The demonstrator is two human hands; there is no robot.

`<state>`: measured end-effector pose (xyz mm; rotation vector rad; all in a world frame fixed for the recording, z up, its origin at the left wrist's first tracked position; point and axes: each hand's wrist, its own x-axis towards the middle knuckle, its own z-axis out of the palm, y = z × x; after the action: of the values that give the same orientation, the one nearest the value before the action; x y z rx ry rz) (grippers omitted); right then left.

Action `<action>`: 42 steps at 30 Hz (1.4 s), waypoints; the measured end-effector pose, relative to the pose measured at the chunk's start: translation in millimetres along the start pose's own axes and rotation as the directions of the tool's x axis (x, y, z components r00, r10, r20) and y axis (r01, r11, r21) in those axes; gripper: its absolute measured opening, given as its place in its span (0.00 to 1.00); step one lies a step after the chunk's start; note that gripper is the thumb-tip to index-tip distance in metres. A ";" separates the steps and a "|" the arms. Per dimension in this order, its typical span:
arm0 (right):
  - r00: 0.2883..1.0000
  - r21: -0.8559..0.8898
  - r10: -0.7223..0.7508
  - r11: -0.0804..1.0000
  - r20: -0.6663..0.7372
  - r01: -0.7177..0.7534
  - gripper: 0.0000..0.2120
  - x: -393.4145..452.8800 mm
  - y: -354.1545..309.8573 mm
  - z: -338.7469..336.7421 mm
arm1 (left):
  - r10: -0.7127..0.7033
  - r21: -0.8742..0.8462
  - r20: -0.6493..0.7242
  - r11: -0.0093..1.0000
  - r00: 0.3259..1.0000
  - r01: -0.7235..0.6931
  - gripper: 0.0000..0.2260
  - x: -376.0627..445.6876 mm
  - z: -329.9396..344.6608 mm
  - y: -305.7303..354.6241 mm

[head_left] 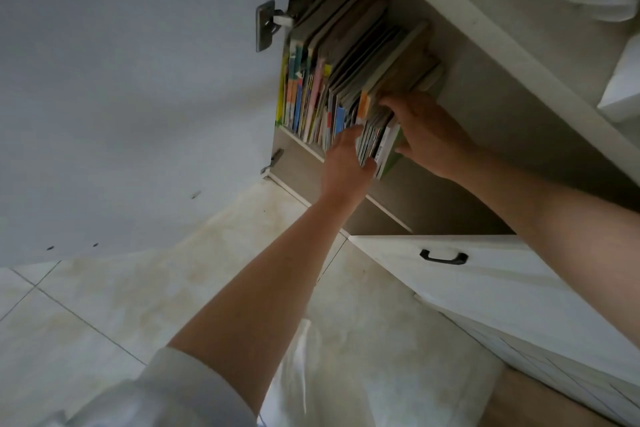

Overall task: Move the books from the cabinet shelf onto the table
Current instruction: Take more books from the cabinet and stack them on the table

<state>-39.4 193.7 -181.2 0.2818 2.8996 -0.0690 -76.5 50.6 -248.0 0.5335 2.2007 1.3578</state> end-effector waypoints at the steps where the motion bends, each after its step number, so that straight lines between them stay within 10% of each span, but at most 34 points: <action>1: 1.000 -0.003 -0.008 1.000 0.011 0.008 0.37 0.5 1.1 1.5 | 0.002 -0.020 -0.027 1.000 1.000 -0.002 0.24 -0.6 2.5 -1.0; 23: 0.994 -0.105 -0.100 0.990 -0.035 0.096 0.29 1.4 19.4 19.5 | 0.095 -0.094 -0.109 0.990 0.989 -0.106 0.21 0.0 37.6 -22.8; 31: 0.999 0.037 -0.032 0.999 -0.017 0.032 0.54 -4.9 27.6 18.4 | 0.027 -0.145 -0.146 0.988 0.989 -0.049 0.31 -6.0 55.7 -27.9; 42: 0.999 0.180 -0.020 0.983 -0.034 0.026 0.50 -6.4 30.6 21.0 | 0.020 -0.049 -0.130 0.998 0.991 -0.027 0.31 12.1 99.4 -33.1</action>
<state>-22.7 221.1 -201.0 0.2819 2.9326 -0.3352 -29.3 113.6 -318.1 0.4659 2.2620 1.4946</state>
